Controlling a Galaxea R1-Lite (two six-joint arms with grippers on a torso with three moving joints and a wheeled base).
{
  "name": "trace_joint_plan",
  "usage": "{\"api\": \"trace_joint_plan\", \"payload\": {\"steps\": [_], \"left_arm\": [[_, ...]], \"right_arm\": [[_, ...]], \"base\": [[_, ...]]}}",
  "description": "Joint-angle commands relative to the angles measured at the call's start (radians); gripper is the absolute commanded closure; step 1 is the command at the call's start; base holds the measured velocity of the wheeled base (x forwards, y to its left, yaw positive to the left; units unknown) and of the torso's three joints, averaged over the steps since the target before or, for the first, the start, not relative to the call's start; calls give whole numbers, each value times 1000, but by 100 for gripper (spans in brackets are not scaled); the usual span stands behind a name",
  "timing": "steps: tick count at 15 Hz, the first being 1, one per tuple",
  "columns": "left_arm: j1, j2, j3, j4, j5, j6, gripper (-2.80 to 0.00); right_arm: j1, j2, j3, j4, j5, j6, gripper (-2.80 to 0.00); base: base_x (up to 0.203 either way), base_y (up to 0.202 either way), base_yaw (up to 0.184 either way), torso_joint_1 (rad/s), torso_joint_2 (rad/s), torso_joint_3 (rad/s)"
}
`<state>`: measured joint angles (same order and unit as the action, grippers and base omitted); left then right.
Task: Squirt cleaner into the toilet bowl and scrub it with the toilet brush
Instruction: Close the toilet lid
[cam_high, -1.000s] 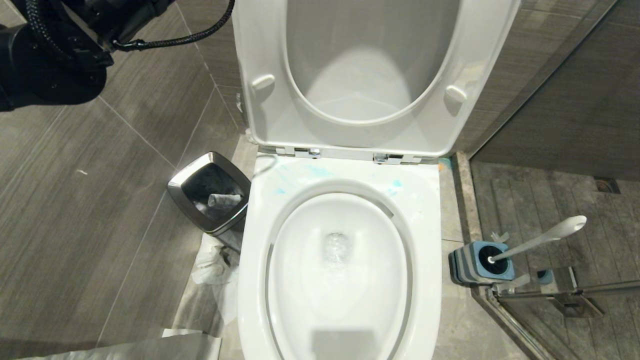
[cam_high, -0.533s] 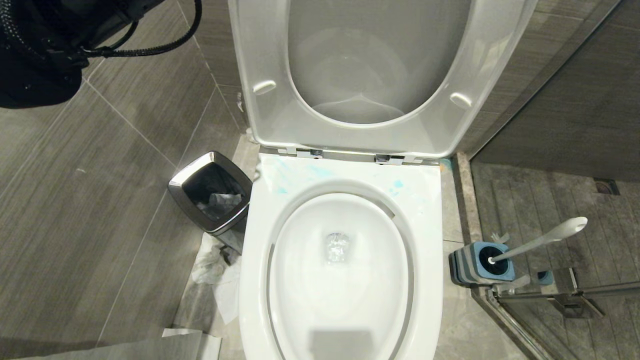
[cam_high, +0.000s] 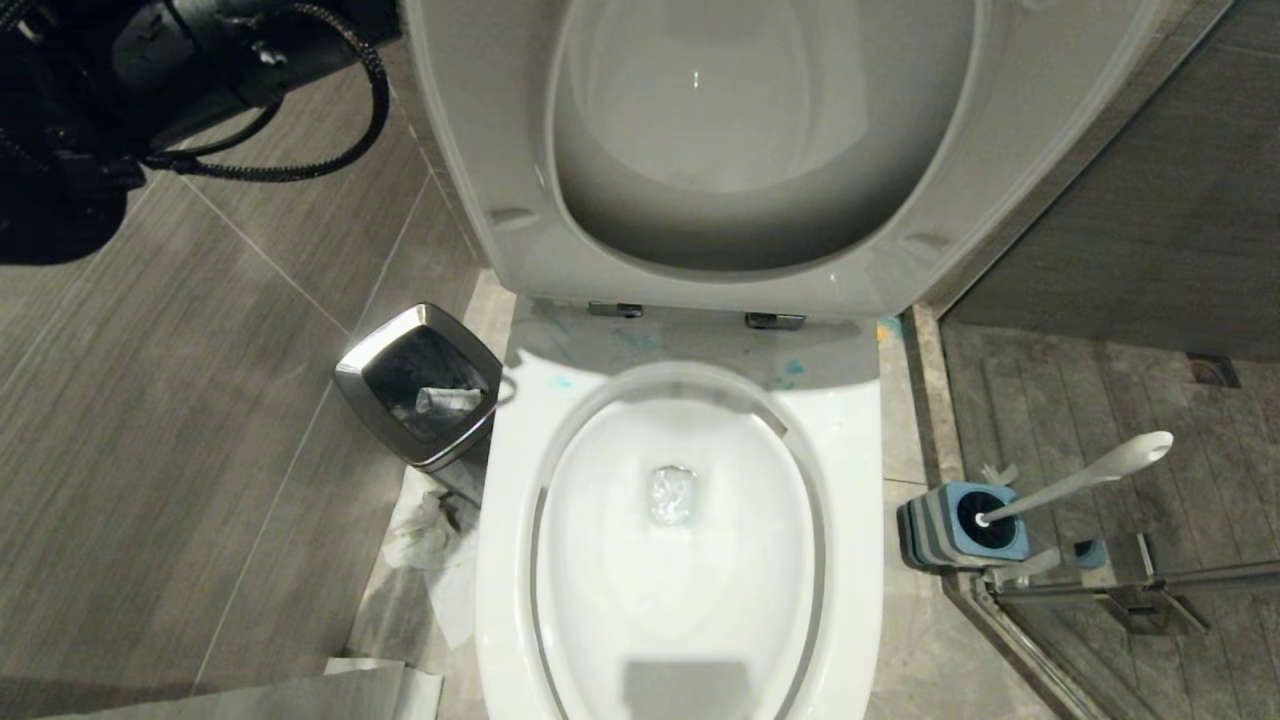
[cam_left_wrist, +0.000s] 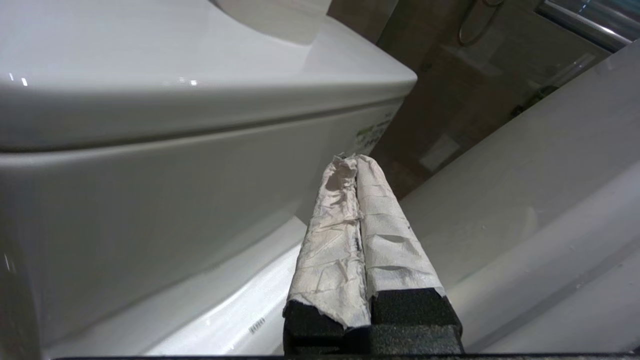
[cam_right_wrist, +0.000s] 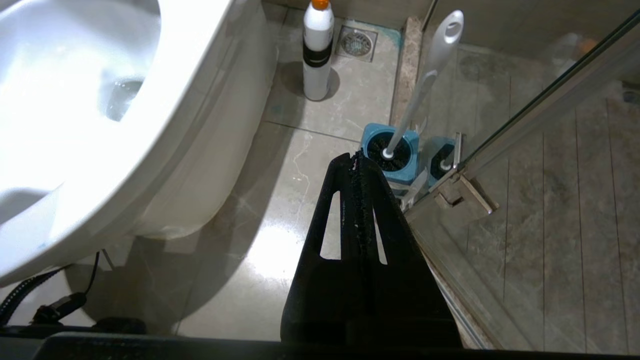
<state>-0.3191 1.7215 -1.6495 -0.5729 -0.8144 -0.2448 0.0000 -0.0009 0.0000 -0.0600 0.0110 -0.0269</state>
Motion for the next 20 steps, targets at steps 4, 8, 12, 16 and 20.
{"api": "trace_joint_plan", "payload": {"steps": [4,8,12,16,20], "left_arm": [[72,-279,171,177,-28,-122,0],[137,-480,249,528,-130,-164,0],[189,-508,318,625,-50,-82,0],[242,-462,312,715,4,161,0],[238,-465,316,742,81,173,0]], "right_arm": [[0,1,25,-1,1,-1,0],[0,1,25,-1,0,-1,0],[0,1,25,-1,1,-1,0],[0,1,25,-1,1,-1,0],[0,1,25,-1,1,-1,0]], "base": [[0,0,0,0,0,0],[0,0,0,0,0,0],[0,0,0,0,0,0],[0,0,0,0,0,0],[0,0,0,0,2,55]]}}
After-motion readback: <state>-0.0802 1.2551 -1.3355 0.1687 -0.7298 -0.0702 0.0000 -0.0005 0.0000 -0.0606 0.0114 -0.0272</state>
